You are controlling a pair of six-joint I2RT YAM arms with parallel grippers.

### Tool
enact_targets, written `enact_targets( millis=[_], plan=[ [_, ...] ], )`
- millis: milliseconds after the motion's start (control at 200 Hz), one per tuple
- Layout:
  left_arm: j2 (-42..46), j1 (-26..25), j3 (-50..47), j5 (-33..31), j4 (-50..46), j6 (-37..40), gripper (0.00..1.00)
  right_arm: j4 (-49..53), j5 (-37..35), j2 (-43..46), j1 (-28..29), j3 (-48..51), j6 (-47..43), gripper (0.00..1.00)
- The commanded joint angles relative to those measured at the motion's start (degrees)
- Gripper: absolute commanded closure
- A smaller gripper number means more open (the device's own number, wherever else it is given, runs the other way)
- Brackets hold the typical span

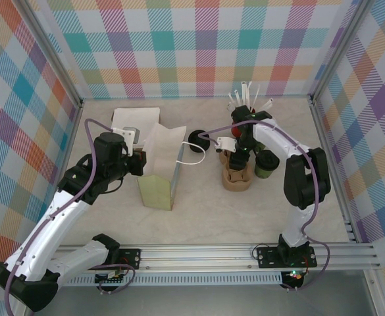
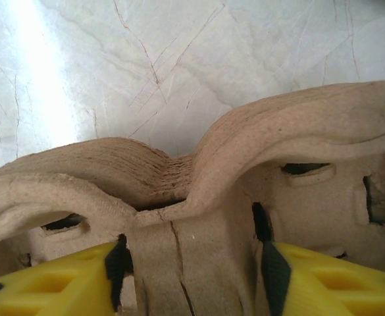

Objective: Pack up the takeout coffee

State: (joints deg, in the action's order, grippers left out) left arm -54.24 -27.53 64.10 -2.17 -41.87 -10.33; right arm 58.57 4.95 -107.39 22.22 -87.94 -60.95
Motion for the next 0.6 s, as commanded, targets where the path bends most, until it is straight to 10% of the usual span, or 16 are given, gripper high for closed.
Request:
enact_targets(
  millis=[0, 595],
  plan=[
    [1.03, 0.60, -0.20, -0.28, 0.28, -0.74, 1.00, 2.56, 1.82, 0.14, 0.50, -1.92, 0.14, 0.47],
    [0.99, 0.56, -0.29, 0.54, 0.43, -1.32, 1.00, 4.56, 2.18, 3.24, 0.47, -3.71, 0.17, 0.59]
  ],
)
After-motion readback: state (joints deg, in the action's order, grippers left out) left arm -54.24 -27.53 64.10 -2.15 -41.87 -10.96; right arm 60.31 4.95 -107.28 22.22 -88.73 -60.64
